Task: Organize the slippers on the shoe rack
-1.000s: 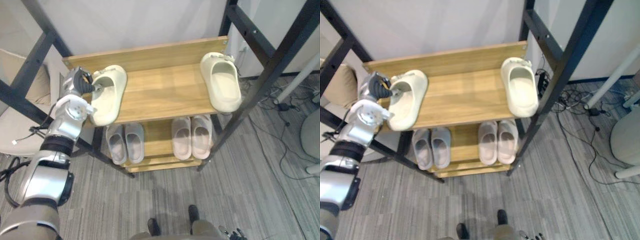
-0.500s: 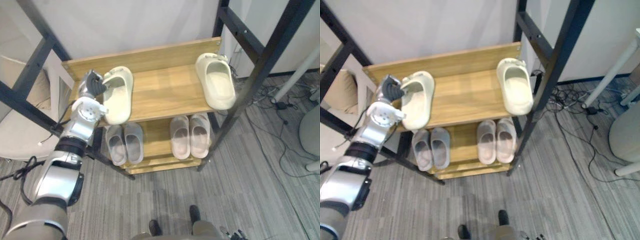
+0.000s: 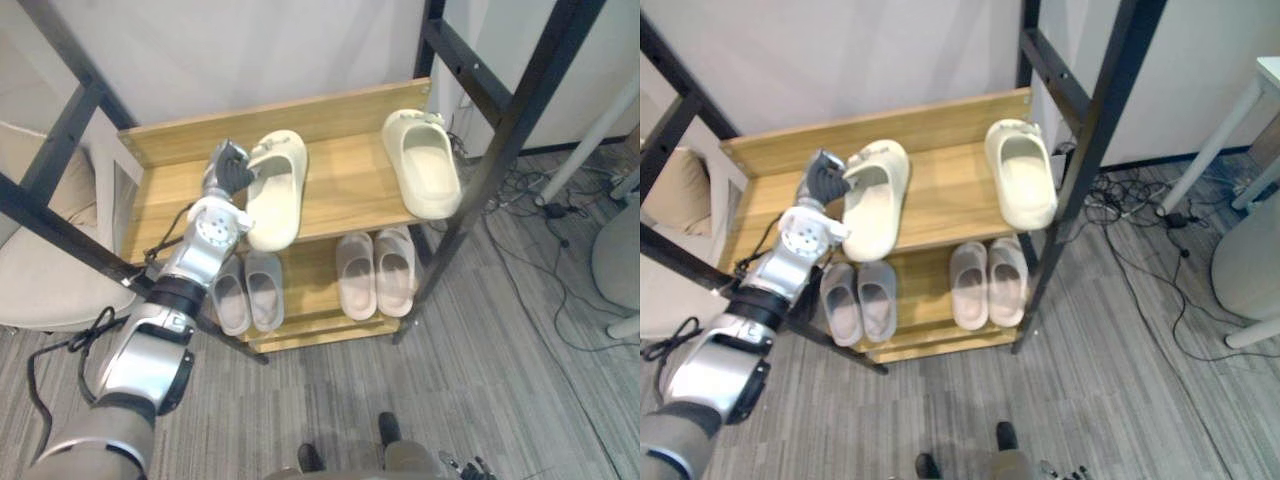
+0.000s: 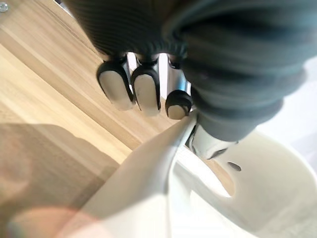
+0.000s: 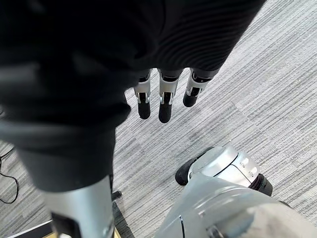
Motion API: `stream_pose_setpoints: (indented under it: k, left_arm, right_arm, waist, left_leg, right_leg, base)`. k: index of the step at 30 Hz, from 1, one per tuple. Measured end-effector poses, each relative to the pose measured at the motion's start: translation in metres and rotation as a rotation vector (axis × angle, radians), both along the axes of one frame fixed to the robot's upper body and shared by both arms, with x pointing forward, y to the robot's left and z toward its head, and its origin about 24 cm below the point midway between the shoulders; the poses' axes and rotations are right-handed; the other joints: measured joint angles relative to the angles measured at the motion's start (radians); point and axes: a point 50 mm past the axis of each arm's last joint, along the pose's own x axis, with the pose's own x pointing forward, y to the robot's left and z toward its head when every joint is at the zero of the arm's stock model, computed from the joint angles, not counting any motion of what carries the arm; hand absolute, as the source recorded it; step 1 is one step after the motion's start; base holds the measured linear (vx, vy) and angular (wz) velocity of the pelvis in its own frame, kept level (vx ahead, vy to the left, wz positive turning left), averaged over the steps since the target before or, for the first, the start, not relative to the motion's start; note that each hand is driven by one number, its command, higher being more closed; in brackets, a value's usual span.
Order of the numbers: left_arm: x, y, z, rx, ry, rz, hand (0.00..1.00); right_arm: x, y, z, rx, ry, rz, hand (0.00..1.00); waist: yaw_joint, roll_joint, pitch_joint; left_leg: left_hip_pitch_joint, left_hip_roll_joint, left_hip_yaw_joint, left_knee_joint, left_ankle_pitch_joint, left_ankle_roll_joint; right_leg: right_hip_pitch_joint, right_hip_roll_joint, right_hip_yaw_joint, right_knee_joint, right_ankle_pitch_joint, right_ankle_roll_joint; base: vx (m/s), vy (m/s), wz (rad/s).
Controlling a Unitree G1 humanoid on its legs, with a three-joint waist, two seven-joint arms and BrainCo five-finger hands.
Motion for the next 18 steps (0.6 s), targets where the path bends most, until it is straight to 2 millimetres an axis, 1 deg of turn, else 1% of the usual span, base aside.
stream_pose_setpoints:
  k: [2, 6, 9, 11, 12, 15, 16, 18]
  left_arm:
    - [0.000, 0.001, 0.001, -0.012, -0.006, 0.009, 1.00]
    - [0.004, -0.005, 0.008, -0.029, -0.019, 0.006, 1.00]
    - [0.007, -0.016, 0.012, -0.054, -0.028, -0.021, 1.00]
    - [0.007, -0.024, 0.013, -0.062, -0.033, -0.039, 1.00]
    - [0.008, -0.031, 0.016, -0.069, -0.042, -0.056, 1.00]
    - [0.009, -0.039, 0.019, -0.062, -0.048, -0.077, 1.00]
    - [0.009, -0.045, 0.019, -0.073, -0.049, -0.091, 1.00]
    - [0.009, -0.051, 0.018, -0.099, -0.049, -0.104, 1.00]
  right_arm:
    - [0.000, 0.001, 0.000, 0.000, -0.001, -0.003, 0.00]
    - [-0.001, 0.001, 0.000, 0.003, -0.006, -0.025, 0.00]
    - [-0.002, 0.001, 0.000, 0.002, -0.006, -0.048, 0.00]
    - [-0.002, 0.000, 0.000, 0.000, -0.008, -0.049, 0.00]
    - [-0.001, 0.000, 0.000, 0.000, -0.010, -0.050, 0.00]
    - [0.001, 0.000, 0.002, -0.005, -0.025, -0.051, 0.00]
    - [0.002, -0.001, 0.003, -0.010, -0.033, -0.054, 0.00]
    - [0.002, -0.001, 0.003, -0.011, -0.034, -0.055, 0.00]
  waist:
    - [0.000, 0.002, 0.001]
    - [0.000, 0.008, 0.005]
    - [-0.002, 0.018, 0.012]
    - [-0.001, 0.019, 0.013]
    - [-0.001, 0.019, 0.014]
    - [-0.001, 0.018, 0.018]
    - [-0.001, 0.018, 0.019]
    - [-0.001, 0.018, 0.020]
  left_leg:
    - [0.000, 0.002, 0.014, 0.000, -0.004, -0.006]
    - [-0.001, 0.004, 0.043, -0.002, -0.007, -0.010]
    - [0.000, 0.005, 0.059, -0.002, -0.008, -0.012]
    - [-0.004, 0.006, 0.062, 0.000, -0.008, -0.011]
    - [-0.007, 0.010, 0.064, 0.001, -0.009, -0.010]
    - [-0.008, 0.009, 0.075, 0.004, -0.013, -0.004]
    - [-0.008, 0.007, 0.077, 0.005, -0.014, -0.002]
    - [-0.008, 0.003, 0.081, 0.005, -0.017, 0.003]
  right_leg:
    - [-0.002, 0.004, 0.017, 0.001, 0.002, 0.000]
    - [-0.018, 0.009, 0.042, 0.004, 0.006, 0.000]
    - [-0.023, 0.012, 0.052, 0.004, 0.008, 0.000]
    - [-0.034, 0.013, 0.066, 0.012, 0.006, 0.001]
    - [-0.042, 0.013, 0.072, 0.019, 0.004, 0.003]
    - [-0.056, 0.013, 0.084, 0.039, -0.002, 0.008]
    - [-0.057, 0.012, 0.088, 0.039, -0.003, 0.009]
    - [-0.063, 0.010, 0.094, 0.048, -0.005, 0.012]
  base:
    - [0.00, -0.015, -0.21]
    - [0.00, -0.022, -0.22]
    - [0.01, -0.020, -0.12]
    - [0.00, -0.029, -0.13]
    - [0.00, -0.036, -0.12]
    - [-0.01, -0.020, -0.12]
    - [-0.03, -0.015, -0.10]
    - [-0.02, -0.009, -0.08]
